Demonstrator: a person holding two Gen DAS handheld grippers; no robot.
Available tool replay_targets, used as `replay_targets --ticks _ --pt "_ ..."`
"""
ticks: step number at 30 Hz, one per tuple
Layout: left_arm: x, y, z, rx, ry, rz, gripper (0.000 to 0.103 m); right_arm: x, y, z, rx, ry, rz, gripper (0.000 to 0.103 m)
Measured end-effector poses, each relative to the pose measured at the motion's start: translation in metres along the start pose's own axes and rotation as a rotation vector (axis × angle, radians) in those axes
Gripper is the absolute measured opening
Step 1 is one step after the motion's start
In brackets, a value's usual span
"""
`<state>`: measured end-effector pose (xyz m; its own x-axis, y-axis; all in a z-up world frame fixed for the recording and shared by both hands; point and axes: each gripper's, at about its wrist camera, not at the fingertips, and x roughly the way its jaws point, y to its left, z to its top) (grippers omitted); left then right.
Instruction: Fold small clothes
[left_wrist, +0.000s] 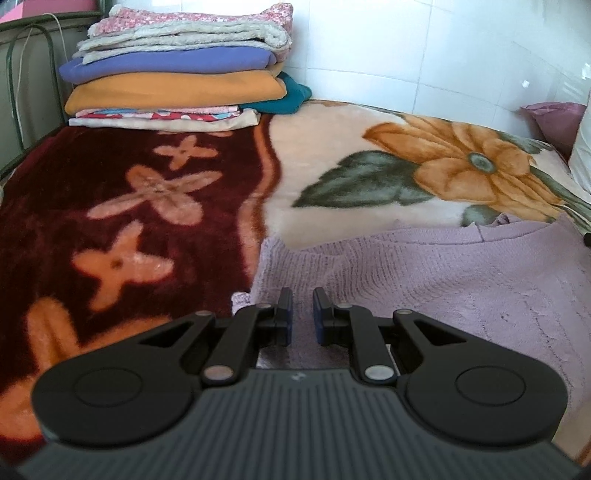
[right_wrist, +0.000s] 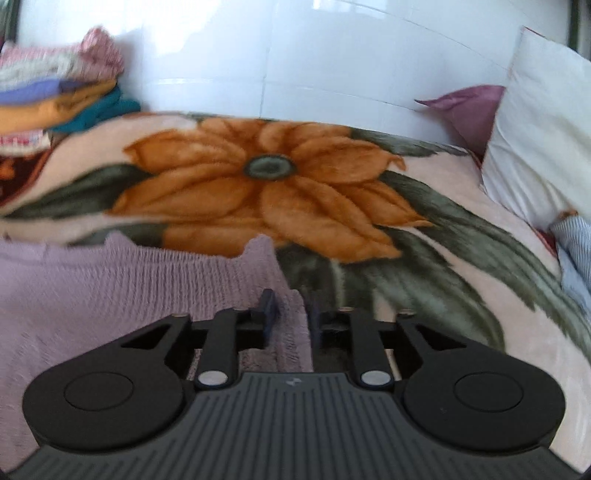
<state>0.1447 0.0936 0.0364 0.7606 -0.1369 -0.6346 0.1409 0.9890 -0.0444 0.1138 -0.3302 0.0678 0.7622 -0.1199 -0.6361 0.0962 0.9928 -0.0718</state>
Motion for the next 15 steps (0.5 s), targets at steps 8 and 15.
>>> replay_targets --ticks 8,15 --pt "-0.04 -0.016 -0.001 0.005 -0.03 -0.086 0.016 -0.076 -0.014 -0.019 0.084 -0.002 0.086 0.053" --pt "-0.088 -0.031 -0.009 0.033 -0.074 -0.108 0.016 -0.128 0.001 -0.047 0.004 -0.005 0.115 0.057"
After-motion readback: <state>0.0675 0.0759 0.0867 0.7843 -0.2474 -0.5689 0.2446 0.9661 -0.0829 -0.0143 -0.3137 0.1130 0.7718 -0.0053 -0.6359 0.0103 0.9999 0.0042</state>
